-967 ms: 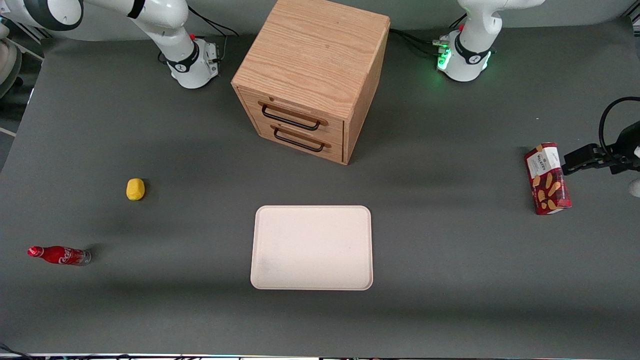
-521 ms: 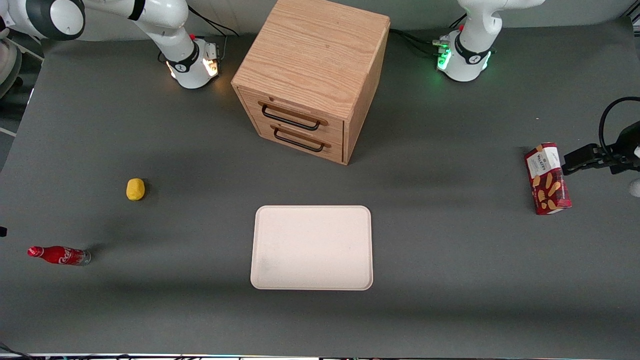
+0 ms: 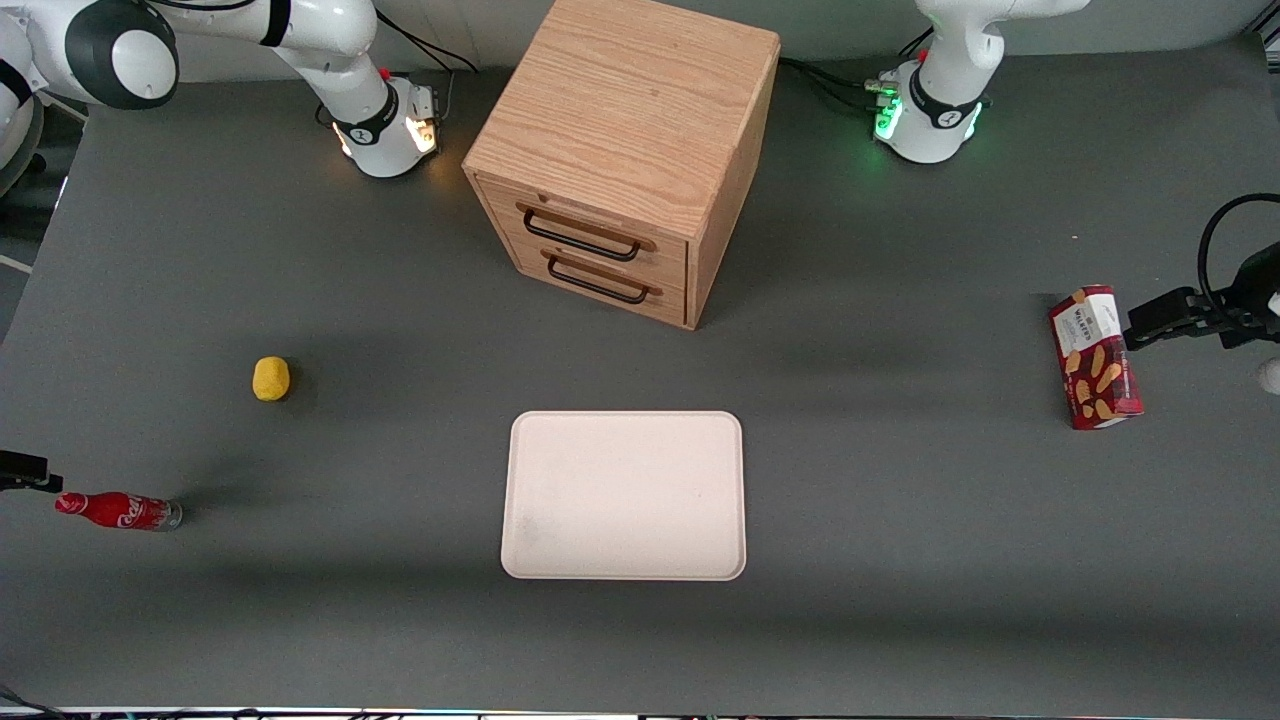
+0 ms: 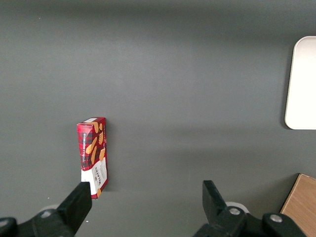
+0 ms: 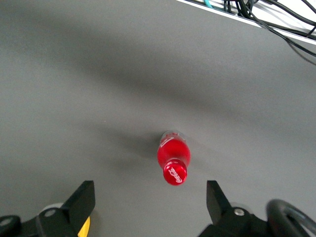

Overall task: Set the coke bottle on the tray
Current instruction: 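Lower the right gripper over the bottle and close on its body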

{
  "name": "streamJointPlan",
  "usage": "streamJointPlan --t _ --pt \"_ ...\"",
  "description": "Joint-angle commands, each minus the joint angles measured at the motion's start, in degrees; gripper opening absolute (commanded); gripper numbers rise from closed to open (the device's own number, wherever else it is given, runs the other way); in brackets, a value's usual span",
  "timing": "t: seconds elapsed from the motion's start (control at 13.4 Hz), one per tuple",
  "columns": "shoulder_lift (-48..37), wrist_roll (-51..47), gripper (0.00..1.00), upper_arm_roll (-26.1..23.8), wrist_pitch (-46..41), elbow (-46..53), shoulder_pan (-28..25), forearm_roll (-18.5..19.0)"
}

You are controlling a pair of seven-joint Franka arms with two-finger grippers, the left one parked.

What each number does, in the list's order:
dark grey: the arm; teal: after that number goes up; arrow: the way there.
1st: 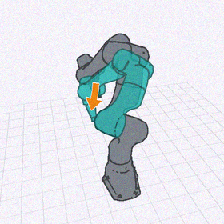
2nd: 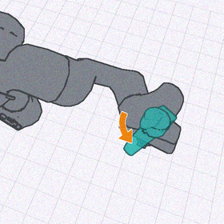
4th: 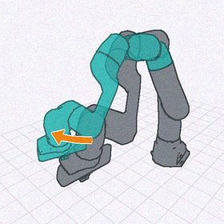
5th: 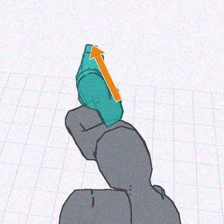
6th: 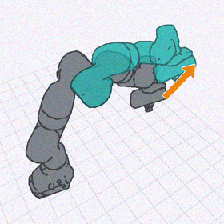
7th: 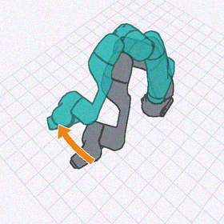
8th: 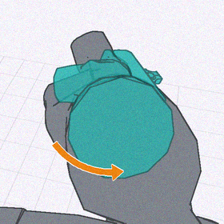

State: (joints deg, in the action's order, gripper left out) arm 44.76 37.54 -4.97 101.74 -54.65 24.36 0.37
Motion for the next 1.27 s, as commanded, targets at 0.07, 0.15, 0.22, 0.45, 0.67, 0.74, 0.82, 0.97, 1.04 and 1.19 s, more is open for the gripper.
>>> streamJointPlan --t 0.07,0.15,0.22,0.45,0.67,0.74,0.82,0.97,1.04,1.19 --pt "2.8 1.1 1.00 0.2 3.1 1.2 -0.6 1.8" --pt "3.3 1.1 1.00 0.2 3.5 1.2 -0.6 2.5" --pt "3.8 1.1 1.00 0.2 4.5 1.2 -0.7 2.7" --pt "5.2 1.1 1.00 0.2 6.4 0.3 -0.6 3.5" --pt "5.4 1.1 1.00 0.3 8.2 -1.9 -0.6 5.1" --pt "5.4 1.2 1.00 0.3 8.3 -2.5 -0.6 5.2" --pt "5.4 1.2 1.00 0.3 8.3 -2.8 -0.6 5.3" --pt "5.4 1.2 1.00 0.3 8.3 -2.9 -0.6 6.3" --pt "5.4 1.1 1.00 0.3 8.3 -2.9 -0.6 6.3" --pt "5.4 1.1 1.00 0.3 8.3 -2.9 -0.6 6.4"
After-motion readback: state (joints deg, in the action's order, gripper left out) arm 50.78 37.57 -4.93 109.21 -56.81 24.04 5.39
